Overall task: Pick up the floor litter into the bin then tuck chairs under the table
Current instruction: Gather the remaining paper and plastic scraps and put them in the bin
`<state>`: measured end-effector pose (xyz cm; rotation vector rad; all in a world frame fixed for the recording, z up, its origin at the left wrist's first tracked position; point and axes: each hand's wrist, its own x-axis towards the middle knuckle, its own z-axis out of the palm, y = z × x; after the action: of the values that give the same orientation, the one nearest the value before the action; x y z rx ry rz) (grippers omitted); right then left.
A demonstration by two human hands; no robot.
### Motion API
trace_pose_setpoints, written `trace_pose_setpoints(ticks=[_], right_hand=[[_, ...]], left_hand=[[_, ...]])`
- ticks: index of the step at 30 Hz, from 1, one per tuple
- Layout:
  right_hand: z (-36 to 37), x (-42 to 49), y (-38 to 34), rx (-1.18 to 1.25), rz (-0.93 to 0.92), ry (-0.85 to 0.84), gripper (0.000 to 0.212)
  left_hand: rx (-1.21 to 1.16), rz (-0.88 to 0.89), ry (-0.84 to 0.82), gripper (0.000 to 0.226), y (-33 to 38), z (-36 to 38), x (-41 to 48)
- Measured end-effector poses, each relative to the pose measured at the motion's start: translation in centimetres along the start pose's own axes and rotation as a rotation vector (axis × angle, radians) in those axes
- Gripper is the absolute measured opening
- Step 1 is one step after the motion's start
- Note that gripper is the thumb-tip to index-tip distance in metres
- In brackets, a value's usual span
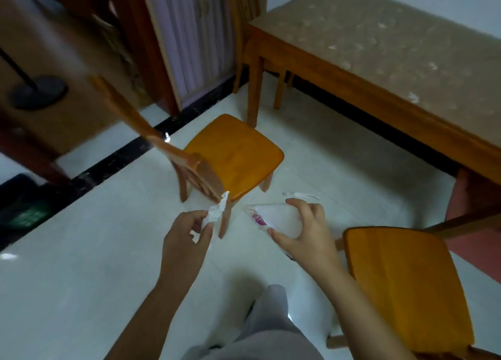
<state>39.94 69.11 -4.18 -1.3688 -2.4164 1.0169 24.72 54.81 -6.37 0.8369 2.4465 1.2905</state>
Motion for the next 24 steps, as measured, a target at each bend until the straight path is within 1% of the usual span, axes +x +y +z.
trace_pose_setpoints(ticks=[3, 7, 10, 16, 20, 24], right_hand=[[3.9, -3.4, -4.0, -0.037, -0.065, -0.081, 0.067], [9.5, -7.1, -9.5, -0.050, -0.177, -0.243, 0.067], [12.8, -8.6, -13.1, -0.102, -0.268, -0.326, 0.064], [18.6, -9.0, -19.6, -0.155, -0.452, -0.461, 0.064], [23.9, -7.9, -24.1, -0.186, -0.514, -0.545, 0.065], [29.9, -5.3, -28.7, -0.212, -0.589, -0.604, 0.062]], left_hand=[[-0.114, -0.165, 0.095, 0.029, -3.0, -5.4, -3.6], [-0.138, -0.251, 0.187, 0.025, -8.1, -11.7, -7.5], [-0.131, -0.311, 0.265, 0.022, -11.6, -15.6, -9.8], [-0.155, -0.446, 0.462, 0.025, -16.3, -21.2, -12.7], [-0.165, -0.546, 0.585, 0.014, -19.5, -24.4, -13.1], [-0.152, -0.611, 0.695, 0.009, -22.7, -27.6, -10.2]])
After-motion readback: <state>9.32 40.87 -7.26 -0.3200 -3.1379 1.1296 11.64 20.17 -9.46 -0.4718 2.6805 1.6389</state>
